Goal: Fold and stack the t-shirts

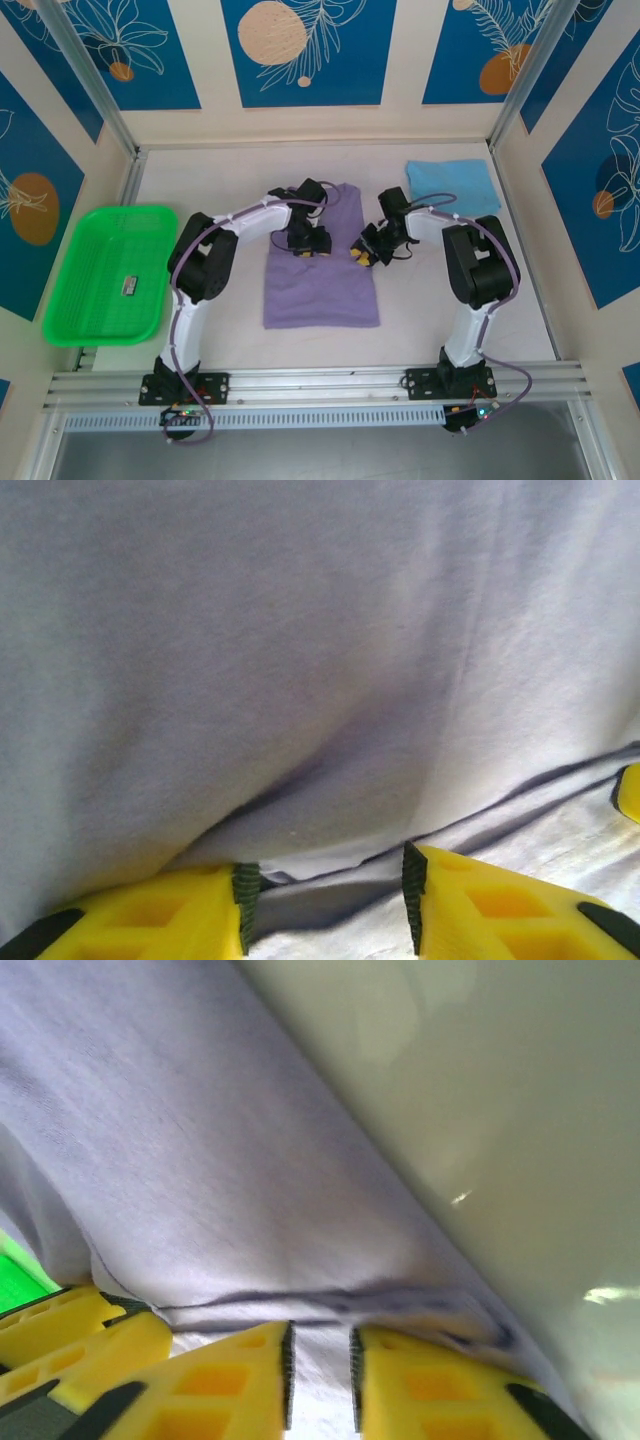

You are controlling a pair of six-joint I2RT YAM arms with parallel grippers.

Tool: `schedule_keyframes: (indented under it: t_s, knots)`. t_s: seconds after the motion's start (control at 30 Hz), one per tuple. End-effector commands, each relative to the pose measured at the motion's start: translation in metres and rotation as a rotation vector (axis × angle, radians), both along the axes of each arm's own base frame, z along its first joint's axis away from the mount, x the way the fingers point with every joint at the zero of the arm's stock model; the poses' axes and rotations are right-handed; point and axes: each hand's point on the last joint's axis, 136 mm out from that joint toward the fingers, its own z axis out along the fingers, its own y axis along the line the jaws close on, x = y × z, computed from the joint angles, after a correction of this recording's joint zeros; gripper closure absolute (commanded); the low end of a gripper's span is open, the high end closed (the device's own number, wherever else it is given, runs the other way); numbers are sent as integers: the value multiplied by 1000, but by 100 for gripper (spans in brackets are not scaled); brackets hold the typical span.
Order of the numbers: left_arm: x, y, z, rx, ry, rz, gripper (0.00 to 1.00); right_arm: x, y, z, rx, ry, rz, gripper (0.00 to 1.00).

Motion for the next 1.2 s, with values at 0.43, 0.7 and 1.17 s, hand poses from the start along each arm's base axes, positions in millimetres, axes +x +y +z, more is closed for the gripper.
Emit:
schedule_keyframes:
  t_s: [0.43, 0.7, 1.17]
  knots:
    - [-41, 79, 125, 36, -26, 189, 12, -82, -32, 82, -17, -182, 153, 36]
    - [-190, 117, 41, -78, 331, 176, 34, -179, -36, 28, -54, 40, 133, 39]
    - [-202, 128, 9, -211, 406, 229, 46, -171, -25, 8, -74, -71, 186, 46]
